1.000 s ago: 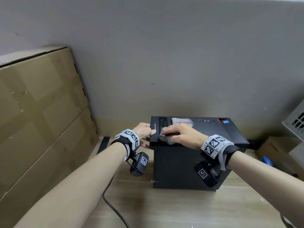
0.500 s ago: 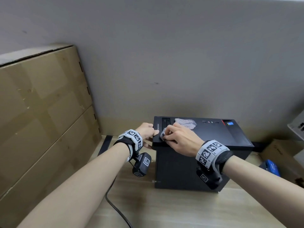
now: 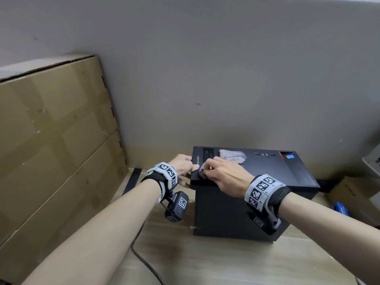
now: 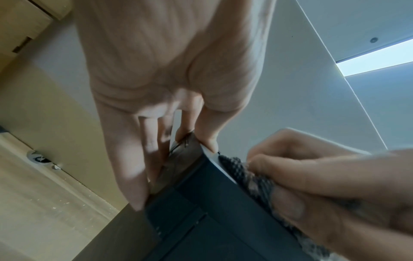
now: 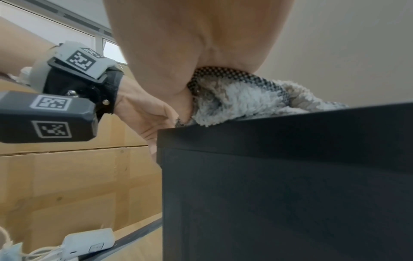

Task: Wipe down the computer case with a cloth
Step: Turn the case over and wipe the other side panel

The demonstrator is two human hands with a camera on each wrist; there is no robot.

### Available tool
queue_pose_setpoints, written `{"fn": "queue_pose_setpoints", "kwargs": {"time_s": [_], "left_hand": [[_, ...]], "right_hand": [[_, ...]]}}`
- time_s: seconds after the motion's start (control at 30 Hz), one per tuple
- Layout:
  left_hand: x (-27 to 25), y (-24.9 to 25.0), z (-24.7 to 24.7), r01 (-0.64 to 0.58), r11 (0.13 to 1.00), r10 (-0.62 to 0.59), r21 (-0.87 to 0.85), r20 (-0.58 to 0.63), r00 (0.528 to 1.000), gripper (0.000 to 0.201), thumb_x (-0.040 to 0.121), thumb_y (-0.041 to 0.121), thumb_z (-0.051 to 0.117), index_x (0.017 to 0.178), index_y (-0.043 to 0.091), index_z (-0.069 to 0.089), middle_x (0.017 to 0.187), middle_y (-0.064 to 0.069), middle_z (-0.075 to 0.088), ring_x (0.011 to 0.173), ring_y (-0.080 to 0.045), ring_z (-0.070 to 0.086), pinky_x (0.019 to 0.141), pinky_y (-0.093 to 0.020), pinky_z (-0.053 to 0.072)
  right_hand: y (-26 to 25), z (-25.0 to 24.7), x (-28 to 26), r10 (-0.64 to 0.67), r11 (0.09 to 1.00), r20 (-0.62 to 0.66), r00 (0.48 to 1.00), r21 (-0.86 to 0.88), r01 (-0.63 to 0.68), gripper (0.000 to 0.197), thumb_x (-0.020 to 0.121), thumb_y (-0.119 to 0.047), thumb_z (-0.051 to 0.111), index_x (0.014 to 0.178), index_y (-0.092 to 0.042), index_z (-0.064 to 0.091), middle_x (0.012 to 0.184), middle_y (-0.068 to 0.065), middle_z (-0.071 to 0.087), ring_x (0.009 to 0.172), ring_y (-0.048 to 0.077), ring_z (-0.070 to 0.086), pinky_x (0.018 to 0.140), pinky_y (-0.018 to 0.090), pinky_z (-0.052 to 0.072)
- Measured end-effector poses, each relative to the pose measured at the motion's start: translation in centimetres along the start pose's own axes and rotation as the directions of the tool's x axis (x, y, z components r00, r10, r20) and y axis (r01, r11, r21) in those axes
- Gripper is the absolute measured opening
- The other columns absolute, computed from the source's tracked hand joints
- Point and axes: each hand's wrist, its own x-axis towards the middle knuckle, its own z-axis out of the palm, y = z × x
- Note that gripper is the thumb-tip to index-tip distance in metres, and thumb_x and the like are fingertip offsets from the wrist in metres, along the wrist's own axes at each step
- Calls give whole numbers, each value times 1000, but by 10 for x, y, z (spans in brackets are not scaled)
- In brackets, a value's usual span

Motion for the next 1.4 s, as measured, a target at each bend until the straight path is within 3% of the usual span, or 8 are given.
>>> {"fn": "queue_pose_setpoints", "kwargs": {"time_s": [0.23, 0.37, 0.47, 0.57, 0.73, 0.9, 1.13, 1.4], "left_hand": [[0, 3, 1, -4, 1000, 4, -5, -2, 1000, 38, 95, 14, 58, 132, 17, 55, 111, -8, 69, 89, -25, 72, 63, -51, 60], [1, 5, 2, -17, 999, 17, 29, -3, 1000, 22, 95, 14, 57, 117, 15, 61, 108, -9, 71, 88, -26, 73, 72, -59, 58], [4, 6, 1, -10, 1000, 10, -1, -8, 1000, 18, 95, 13, 58, 112, 16, 60, 106, -7, 71, 84, -25, 72, 71, -59, 58], [3, 5, 0, -15, 999, 16, -33, 11, 1000, 15, 94, 8, 56, 102, 16, 65, 101, -9, 71, 81, -26, 71, 70, -59, 58], [6, -5, -5, -33, 999, 33, -1, 72, 997, 33, 87, -4, 44, 113, 9, 59, 109, -11, 70, 84, -24, 71, 68, -56, 59], [9, -2, -9, -47, 998, 43, 29, 133, 990, 22, 81, -7, 50, 84, 14, 56, 89, -7, 65, 86, -26, 68, 74, -57, 58], [19, 2, -9, -22, 997, 14, 74, 110, 994, 24, 94, 11, 56, 118, 11, 60, 103, -6, 68, 93, -22, 68, 72, -55, 59], [31, 23, -5, 45, 967, -49, 252, 10, 999, 70, 92, 8, 61, 152, 20, 25, 127, -4, 58, 109, -23, 62, 70, -43, 57]], "right_hand": [[38, -41, -16, 319, 924, -80, 944, 249, -291, 23, 96, -16, 55, 98, -29, 74, 100, -15, 61, 87, 10, 61, 75, 34, 52], [51, -48, -23, 547, 831, 119, 828, 36, -555, 40, 98, -39, 46, 133, -21, 53, 138, 1, 51, 122, 25, 53, 97, 43, 47], [31, -43, -25, 495, 833, 357, 792, 64, -549, 48, 96, -59, 35, 122, -21, 49, 137, 0, 50, 126, 25, 50, 99, 42, 42], [12, -37, -21, 406, 874, 410, 816, 85, -478, 62, 103, -44, 38, 153, -11, 23, 161, -1, 21, 146, 20, 26, 115, 37, 28], [-6, -29, 19, 285, 908, 500, 818, 133, -398, 60, 106, -28, 37, 158, -11, 11, 166, 2, 2, 153, 16, 3, 122, 30, 7], [15, -23, 63, 330, 893, 565, 756, 72, -444, 60, 107, -28, 32, 158, -9, 4, 166, 6, -4, 153, 19, 1, 119, 26, 5], [40, -21, 95, 353, 907, 525, 774, 9, -420, 59, 102, -14, 39, 157, -16, 18, 166, 5, 9, 150, 25, 20, 118, 28, 17], [103, -36, 13, 472, 846, 453, 756, 8, -533, 57, 102, -12, 37, 157, -18, 21, 165, 2, 14, 150, 23, 21, 120, 27, 14]]}}
